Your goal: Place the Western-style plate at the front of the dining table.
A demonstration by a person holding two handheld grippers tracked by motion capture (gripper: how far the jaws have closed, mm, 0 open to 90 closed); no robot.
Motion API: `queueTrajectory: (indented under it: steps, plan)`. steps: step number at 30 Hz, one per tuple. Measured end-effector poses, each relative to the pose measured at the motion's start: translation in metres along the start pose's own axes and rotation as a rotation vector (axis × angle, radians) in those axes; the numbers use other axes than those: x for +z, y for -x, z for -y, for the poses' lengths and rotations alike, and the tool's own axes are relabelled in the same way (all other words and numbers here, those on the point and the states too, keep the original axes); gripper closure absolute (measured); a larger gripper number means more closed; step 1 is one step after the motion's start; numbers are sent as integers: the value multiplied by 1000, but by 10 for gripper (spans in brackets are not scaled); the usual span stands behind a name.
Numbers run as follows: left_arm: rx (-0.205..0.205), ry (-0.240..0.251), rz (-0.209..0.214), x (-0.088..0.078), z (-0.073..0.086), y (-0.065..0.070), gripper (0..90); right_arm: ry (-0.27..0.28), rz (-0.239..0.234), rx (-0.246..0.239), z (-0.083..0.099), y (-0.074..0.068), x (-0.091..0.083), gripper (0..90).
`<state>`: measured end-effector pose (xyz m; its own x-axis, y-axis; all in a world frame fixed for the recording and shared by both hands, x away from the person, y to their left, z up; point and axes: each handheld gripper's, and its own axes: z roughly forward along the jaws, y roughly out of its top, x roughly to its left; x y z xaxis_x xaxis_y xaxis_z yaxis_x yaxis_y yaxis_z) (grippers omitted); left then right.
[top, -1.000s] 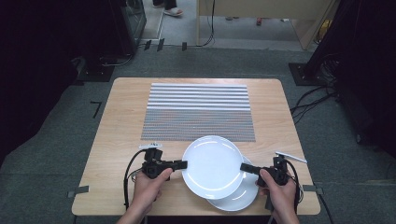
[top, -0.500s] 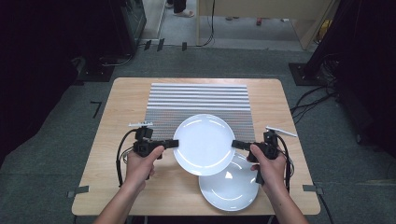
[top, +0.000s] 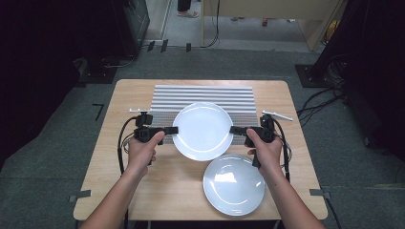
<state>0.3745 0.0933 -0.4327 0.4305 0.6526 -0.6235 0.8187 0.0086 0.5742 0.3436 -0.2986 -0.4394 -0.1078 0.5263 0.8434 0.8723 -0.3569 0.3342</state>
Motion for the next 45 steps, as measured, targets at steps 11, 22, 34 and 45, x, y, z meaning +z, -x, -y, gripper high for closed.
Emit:
queueTrajectory:
  steps: [11, 22, 34, 45]
  plan:
    - [-58, 3, -46, 23, -26, -21, 784, 3, 21, 40, -28, 11, 25, 879]
    - [-129, -5, -83, 48, -47, -43, 783, 36, 31, 110, -48, 30, 50, 878]
    - [-190, -60, -156, 84, -65, -64, 778, 99, 64, 250, -53, 64, 78, 874]
    - [-188, -91, -247, 113, -76, -69, 766, 128, 198, 211, -57, 75, 92, 863]
